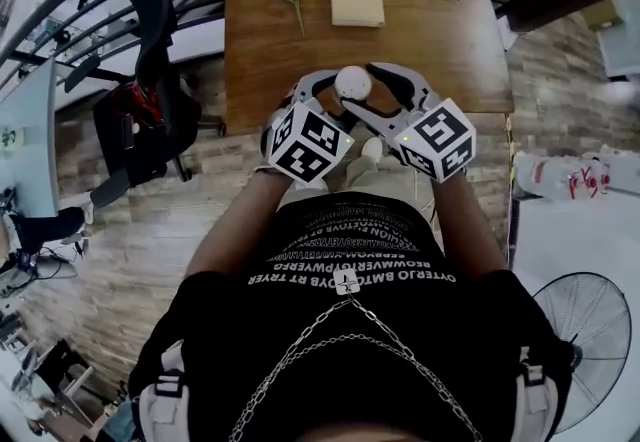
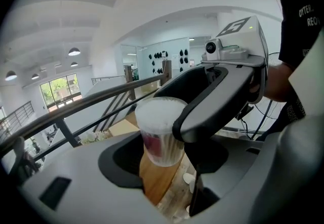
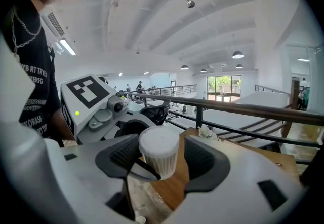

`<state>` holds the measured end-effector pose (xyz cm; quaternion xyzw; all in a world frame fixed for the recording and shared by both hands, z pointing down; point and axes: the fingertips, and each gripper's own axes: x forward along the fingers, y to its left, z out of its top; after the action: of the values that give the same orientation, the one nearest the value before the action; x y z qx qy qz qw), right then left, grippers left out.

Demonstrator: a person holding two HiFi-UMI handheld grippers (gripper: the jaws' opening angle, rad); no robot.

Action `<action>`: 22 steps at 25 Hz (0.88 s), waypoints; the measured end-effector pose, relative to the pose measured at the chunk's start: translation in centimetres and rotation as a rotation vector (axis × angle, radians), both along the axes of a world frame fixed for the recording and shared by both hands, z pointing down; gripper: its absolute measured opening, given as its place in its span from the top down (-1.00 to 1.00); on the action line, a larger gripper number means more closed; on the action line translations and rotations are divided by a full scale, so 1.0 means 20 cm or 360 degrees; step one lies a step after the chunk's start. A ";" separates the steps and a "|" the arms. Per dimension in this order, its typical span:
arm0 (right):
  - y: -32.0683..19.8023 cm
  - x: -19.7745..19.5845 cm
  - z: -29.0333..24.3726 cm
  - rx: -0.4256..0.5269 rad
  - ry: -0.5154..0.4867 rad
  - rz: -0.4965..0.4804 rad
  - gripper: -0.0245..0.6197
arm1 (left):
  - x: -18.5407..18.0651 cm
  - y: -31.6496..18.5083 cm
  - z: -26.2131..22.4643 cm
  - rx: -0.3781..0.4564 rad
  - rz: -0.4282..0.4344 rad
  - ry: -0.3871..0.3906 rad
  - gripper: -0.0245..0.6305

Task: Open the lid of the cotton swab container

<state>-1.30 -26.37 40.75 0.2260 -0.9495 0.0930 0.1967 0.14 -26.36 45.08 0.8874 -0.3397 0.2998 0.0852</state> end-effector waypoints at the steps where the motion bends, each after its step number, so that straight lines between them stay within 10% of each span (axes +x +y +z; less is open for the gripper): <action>1: 0.01 -0.01 0.00 -0.0001 0.0016 0.0001 0.05 | -0.01 0.01 0.00 0.0000 -0.0002 -0.0005 0.11; 13: 0.12 -0.03 0.06 -0.0122 0.0223 -0.0060 0.09 | 0.00 0.13 0.05 -0.0022 0.0118 -0.0182 0.11; 22: 0.09 0.05 0.00 -0.0036 -0.0065 0.0180 0.12 | 0.08 0.12 0.00 -0.0083 0.0065 0.0093 0.14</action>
<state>-0.38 -24.51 40.72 0.2751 -0.9380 0.1192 0.1742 1.81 -24.06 45.13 0.8999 -0.3110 0.2843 0.1120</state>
